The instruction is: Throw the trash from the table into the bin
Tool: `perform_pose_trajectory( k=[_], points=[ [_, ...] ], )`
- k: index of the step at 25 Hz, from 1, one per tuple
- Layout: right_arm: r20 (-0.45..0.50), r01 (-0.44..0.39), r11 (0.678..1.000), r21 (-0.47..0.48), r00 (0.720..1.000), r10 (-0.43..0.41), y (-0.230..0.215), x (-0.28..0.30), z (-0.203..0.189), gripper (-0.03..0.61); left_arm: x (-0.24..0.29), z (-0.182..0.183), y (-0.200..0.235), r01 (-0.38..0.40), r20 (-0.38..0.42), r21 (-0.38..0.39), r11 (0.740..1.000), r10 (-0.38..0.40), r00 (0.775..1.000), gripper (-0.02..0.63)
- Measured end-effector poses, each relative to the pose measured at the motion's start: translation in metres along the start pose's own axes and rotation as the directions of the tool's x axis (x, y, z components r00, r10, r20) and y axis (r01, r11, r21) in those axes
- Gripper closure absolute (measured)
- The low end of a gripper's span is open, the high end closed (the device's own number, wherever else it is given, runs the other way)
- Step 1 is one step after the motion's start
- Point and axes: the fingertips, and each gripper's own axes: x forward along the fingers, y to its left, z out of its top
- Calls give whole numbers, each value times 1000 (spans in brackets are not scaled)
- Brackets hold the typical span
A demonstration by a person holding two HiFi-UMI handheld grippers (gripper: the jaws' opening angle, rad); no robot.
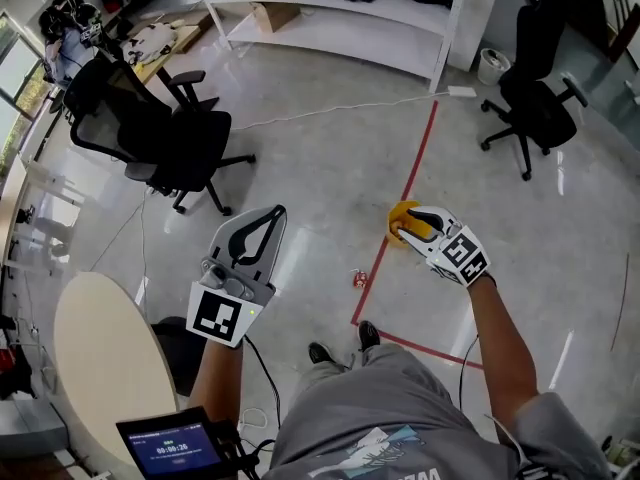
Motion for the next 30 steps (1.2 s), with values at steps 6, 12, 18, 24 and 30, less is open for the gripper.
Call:
perform_pose_trajectory(
  k=[6, 12, 18, 24, 30],
  points=[
    [78, 22, 996, -90, 997, -15, 36, 5, 89, 434, -56, 0, 23, -22, 63, -50, 999, 25, 998, 571],
    [27, 22, 987, -157, 999, -18, 55, 15, 120, 434, -100, 2, 37, -47, 108, -61, 997, 53, 993, 571],
    [-158, -95, 993, -64, 984, 84, 93, 93, 30, 434, -138, -53, 51, -105, 105, -140, 985, 120, 987, 571],
    [-319, -170, 972, 163, 923, 215, 103, 214, -150, 274, -148, -201, 50, -223, -42, -203, 954, 219, 975, 571],
    [-426, -71, 920, 384, 871, 245, 111, 335, -340, 264, -154, -371, 17, -258, -102, -272, 927, 239, 966, 571]
  ],
)
